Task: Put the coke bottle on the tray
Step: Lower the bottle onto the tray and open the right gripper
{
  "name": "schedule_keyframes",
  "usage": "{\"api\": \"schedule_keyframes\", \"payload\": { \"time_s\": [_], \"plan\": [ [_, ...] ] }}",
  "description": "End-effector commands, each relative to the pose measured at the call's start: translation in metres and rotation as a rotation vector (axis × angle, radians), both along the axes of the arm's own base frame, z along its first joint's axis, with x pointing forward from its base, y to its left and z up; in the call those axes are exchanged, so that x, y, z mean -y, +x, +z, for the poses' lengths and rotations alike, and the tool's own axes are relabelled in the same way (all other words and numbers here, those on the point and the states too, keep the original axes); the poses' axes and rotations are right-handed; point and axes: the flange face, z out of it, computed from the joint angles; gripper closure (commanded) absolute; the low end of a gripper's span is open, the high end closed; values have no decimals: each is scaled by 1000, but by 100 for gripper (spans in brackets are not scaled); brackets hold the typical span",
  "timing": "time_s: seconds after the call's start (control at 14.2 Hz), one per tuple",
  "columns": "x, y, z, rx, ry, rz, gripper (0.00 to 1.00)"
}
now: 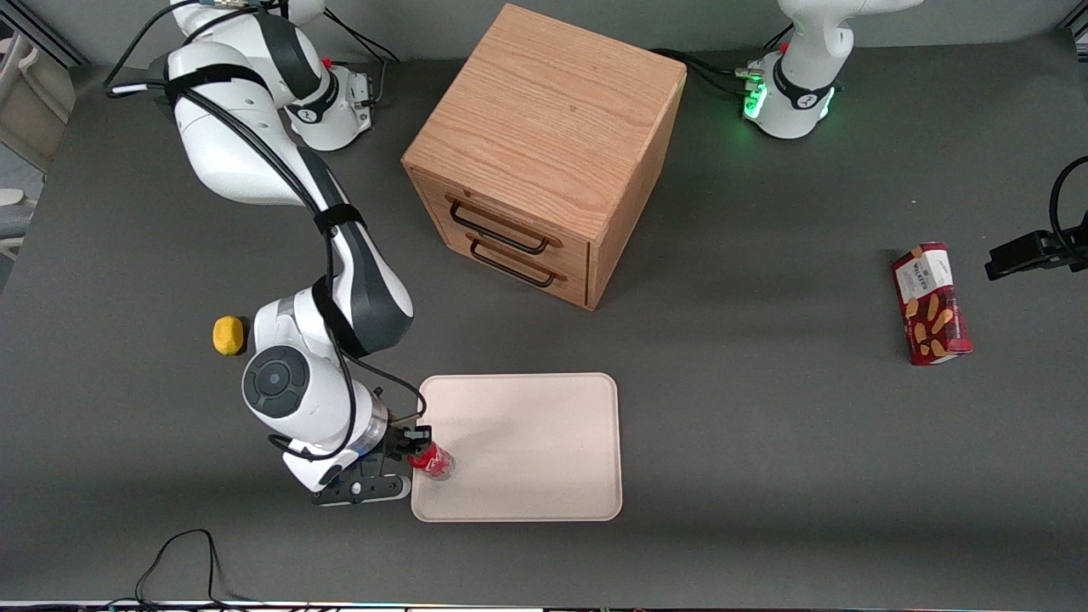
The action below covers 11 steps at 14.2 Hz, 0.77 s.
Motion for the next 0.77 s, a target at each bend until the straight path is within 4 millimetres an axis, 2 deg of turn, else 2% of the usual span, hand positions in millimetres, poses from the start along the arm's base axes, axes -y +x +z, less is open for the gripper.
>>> {"api": "schedule_keyframes", "payload": {
  "time_s": [0.0, 0.07, 0.42, 0.56, 0.7],
  "plan": [
    [2, 2, 9, 10, 15, 4, 23],
    [4, 1, 9, 8, 14, 3, 0],
    [6, 0, 22, 15, 14, -2, 0],
    [7, -5, 45, 8, 21, -30, 0],
    [11, -18, 78, -41, 11, -83, 0]
  ]
}}
